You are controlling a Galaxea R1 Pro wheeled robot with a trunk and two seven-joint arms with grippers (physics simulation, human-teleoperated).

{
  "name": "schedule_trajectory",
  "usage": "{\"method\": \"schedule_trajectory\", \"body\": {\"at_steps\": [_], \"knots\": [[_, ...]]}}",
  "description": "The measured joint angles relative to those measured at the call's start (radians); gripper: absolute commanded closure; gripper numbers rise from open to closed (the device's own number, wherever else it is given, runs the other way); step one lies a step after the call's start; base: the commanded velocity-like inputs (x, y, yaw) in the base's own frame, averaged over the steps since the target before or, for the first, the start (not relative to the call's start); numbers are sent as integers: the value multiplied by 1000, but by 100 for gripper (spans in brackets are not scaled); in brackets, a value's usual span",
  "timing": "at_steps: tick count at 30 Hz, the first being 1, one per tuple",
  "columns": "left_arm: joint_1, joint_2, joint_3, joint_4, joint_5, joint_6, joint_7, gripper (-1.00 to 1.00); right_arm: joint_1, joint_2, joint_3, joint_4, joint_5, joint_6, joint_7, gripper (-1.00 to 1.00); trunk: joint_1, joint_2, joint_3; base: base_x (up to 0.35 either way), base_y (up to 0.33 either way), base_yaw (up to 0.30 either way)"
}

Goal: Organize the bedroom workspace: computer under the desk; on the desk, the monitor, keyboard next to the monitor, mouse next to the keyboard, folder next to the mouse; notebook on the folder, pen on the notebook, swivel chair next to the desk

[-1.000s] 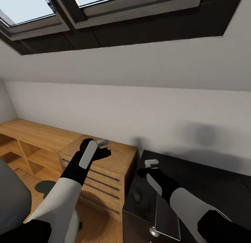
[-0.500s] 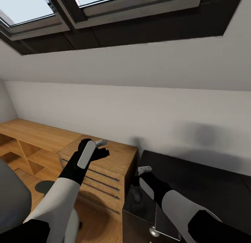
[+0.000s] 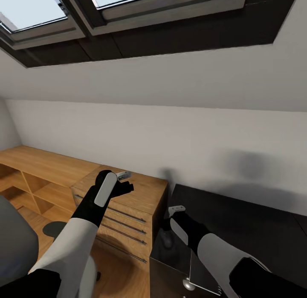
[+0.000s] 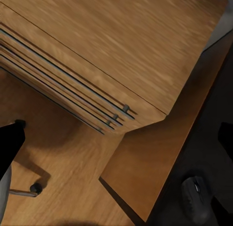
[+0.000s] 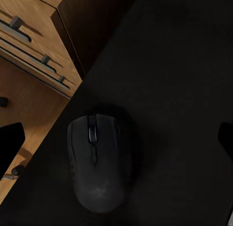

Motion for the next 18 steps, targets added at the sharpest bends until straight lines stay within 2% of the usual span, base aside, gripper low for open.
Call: {"method": "schedule_trajectory", "body": {"at_steps": [5,8,11,15,18], "knots": [[0,1,1,0,0,0,0,-100,0,7,5,34,0,3,-4,-100,0,0,0,0,0,0],[0,0,0,0,0,0,0,-100,0,7,6,43,4,49,-2,-100,0,0,0,0,0,0],[0,0,0,0,0,0,0,-100,0,7,6,44,5,57,-1,-100,0,0,0,0,0,0],[0,-2,0,0,0,0,1,-100,0,7,7,44,5,61,-1,-100,15,-28,-12,0,0,0],[-1,-2,0,0,0,0,1,-100,0,7,7,44,5,62,0,-100,15,-28,-13,0,0,0]]}}
